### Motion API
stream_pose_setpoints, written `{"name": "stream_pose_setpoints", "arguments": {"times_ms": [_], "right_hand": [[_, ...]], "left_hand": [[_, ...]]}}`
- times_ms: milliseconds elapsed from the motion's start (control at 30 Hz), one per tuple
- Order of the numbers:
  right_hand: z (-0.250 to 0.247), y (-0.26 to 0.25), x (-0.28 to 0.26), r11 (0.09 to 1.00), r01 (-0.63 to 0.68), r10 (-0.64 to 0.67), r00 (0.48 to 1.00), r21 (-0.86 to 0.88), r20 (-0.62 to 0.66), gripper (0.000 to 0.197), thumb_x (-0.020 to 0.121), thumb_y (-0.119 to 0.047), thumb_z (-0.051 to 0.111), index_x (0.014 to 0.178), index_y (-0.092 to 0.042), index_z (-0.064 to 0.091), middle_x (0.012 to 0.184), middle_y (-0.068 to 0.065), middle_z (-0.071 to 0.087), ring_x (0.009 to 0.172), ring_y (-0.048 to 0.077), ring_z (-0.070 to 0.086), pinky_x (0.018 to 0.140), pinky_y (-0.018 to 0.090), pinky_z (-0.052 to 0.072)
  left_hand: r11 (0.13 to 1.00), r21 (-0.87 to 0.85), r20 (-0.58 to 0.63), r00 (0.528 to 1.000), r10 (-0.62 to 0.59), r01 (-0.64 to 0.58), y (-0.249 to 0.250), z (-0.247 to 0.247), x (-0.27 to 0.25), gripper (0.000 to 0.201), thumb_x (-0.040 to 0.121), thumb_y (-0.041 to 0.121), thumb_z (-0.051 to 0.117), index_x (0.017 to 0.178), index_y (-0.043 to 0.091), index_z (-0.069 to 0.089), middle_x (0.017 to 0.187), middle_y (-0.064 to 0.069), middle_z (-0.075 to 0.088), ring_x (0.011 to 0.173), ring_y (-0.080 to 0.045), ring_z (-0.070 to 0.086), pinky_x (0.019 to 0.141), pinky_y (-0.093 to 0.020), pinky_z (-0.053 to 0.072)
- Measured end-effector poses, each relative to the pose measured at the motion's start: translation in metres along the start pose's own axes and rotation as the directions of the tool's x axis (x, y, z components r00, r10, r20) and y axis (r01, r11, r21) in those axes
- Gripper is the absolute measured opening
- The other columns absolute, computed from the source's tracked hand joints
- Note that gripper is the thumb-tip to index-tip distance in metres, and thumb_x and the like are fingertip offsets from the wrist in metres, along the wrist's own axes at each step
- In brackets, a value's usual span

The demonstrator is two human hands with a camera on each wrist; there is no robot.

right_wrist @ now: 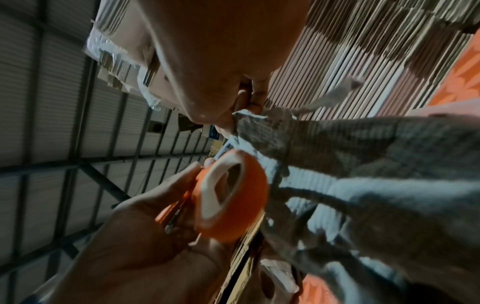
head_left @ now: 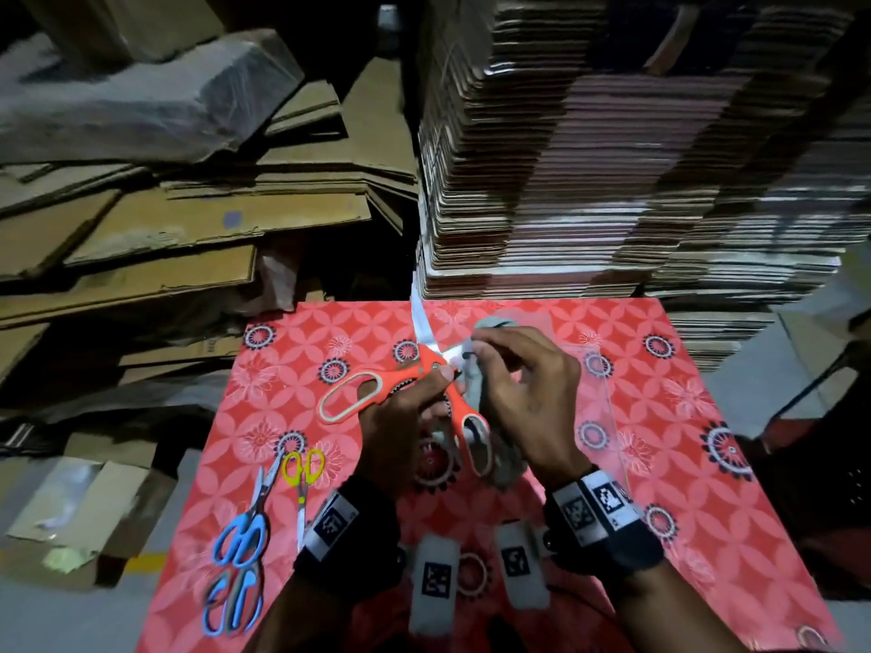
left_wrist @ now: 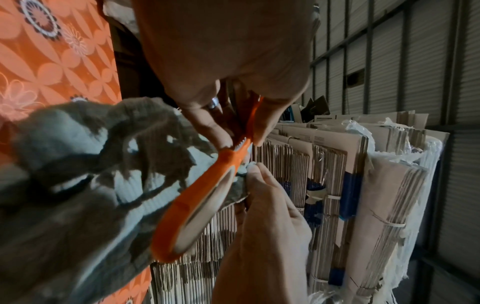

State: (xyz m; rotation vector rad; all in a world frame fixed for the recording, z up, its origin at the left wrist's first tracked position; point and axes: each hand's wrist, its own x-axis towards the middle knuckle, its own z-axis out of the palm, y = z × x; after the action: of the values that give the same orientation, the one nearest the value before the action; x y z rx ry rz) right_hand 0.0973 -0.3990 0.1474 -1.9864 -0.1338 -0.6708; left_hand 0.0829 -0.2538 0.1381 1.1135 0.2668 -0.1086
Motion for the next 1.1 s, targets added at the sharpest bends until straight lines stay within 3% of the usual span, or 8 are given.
{"name": "stream_pose_setpoints", "arguments": {"times_ms": [167, 267, 467, 633, 733, 833, 1000, 1100], "right_hand": [[0.008, -0.001, 0.005, 1.000, 0.011, -0.011, 0.997, 0.000, 0.080, 0.014, 0.087, -0.001, 0.079, 0.095, -0.012, 0.083, 0.094, -0.005, 0.076, 0.090, 0.004, 0.070, 0.078, 0.018, 0.052], [0.006, 0.004, 0.013, 0.997, -0.076, 0.077, 0.996, 0.010, -0.045, 0.014, 0.089, -0.005, 0.080, 0.098, -0.015, 0.083, 0.095, -0.007, 0.077, 0.088, 0.004, 0.071, 0.075, 0.019, 0.054], [0.024, -0.004, 0.009, 1.000, -0.013, 0.014, 0.995, -0.006, 0.094, 0.011, 0.088, -0.004, 0.080, 0.094, -0.012, 0.084, 0.093, -0.003, 0.076, 0.085, 0.007, 0.071, 0.070, 0.020, 0.053], [0.017, 0.003, 0.021, 0.995, -0.103, 0.103, 0.995, -0.007, -0.016, 0.014, 0.087, -0.005, 0.082, 0.097, -0.015, 0.084, 0.093, -0.007, 0.077, 0.085, 0.006, 0.071, 0.073, 0.020, 0.055], [0.026, 0.003, 0.016, 0.990, -0.136, 0.132, 0.987, -0.036, -0.089, 0.014, 0.088, -0.006, 0.080, 0.097, -0.017, 0.084, 0.093, -0.007, 0.077, 0.086, 0.005, 0.071, 0.073, 0.021, 0.055], [0.034, -0.003, 0.008, 0.995, -0.093, 0.093, 0.996, -0.043, 0.005, 0.014, 0.087, -0.006, 0.080, 0.094, -0.018, 0.084, 0.093, -0.007, 0.076, 0.085, 0.005, 0.071, 0.071, 0.021, 0.054], [0.007, 0.007, 0.021, 0.994, -0.107, 0.107, 0.994, -0.001, -0.006, 0.016, 0.087, -0.005, 0.082, 0.097, -0.017, 0.084, 0.095, -0.008, 0.078, 0.087, 0.005, 0.072, 0.073, 0.020, 0.054], [-0.001, 0.009, 0.019, 0.987, -0.157, 0.159, 0.985, 0.030, -0.067, 0.017, 0.089, -0.007, 0.080, 0.098, -0.021, 0.083, 0.096, -0.009, 0.078, 0.089, 0.005, 0.072, 0.074, 0.022, 0.056]], "left_hand": [[0.991, 0.132, 0.069, 0.997, -0.047, 0.037, 0.006, -0.015, 0.013, 0.022, 0.100, 0.018, 0.064, 0.085, 0.012, 0.078, 0.076, 0.003, 0.073, 0.070, -0.010, 0.068, 0.067, -0.028, 0.055], [0.980, 0.160, 0.106, 0.985, -0.133, 0.115, 0.010, -0.015, 0.020, 0.042, 0.101, 0.022, 0.063, 0.060, 0.024, 0.074, 0.060, 0.006, 0.065, 0.056, -0.012, 0.061, 0.065, -0.034, 0.050], [0.994, 0.097, 0.117, 0.993, 0.035, -0.047, -0.002, -0.026, 0.041, 0.024, 0.098, 0.011, 0.067, 0.081, -0.006, 0.064, 0.081, -0.022, 0.060, 0.078, -0.020, 0.059, 0.077, -0.039, 0.051], [0.978, 0.170, 0.198, 0.977, 0.084, -0.119, 0.003, -0.029, 0.049, 0.036, 0.097, 0.003, 0.066, 0.064, 0.016, 0.062, 0.065, 0.001, 0.061, 0.065, -0.012, 0.061, 0.072, -0.031, 0.056], [0.974, 0.164, 0.217, 0.969, 0.121, -0.159, -0.001, -0.034, 0.055, 0.024, 0.098, 0.004, 0.066, 0.076, 0.012, 0.072, 0.083, -0.010, 0.072, 0.082, -0.029, 0.070, 0.086, -0.052, 0.060], [0.987, 0.091, 0.189, 0.975, 0.114, -0.134, -0.005, -0.032, 0.052, 0.013, 0.096, 0.014, 0.073, 0.092, 0.002, 0.076, 0.102, -0.024, 0.075, 0.098, -0.037, 0.072, 0.097, -0.059, 0.056], [0.981, 0.116, 0.203, 0.970, 0.131, -0.157, 0.001, -0.018, 0.038, 0.033, 0.097, -0.006, 0.062, 0.068, 0.009, 0.058, 0.072, -0.006, 0.061, 0.071, -0.020, 0.059, 0.076, -0.039, 0.054], [0.976, 0.133, 0.179, 0.973, 0.146, -0.171, -0.003, -0.011, 0.030, 0.045, 0.098, -0.007, 0.061, 0.060, 0.016, 0.055, 0.066, -0.002, 0.056, 0.068, -0.019, 0.057, 0.073, -0.043, 0.054]]}}
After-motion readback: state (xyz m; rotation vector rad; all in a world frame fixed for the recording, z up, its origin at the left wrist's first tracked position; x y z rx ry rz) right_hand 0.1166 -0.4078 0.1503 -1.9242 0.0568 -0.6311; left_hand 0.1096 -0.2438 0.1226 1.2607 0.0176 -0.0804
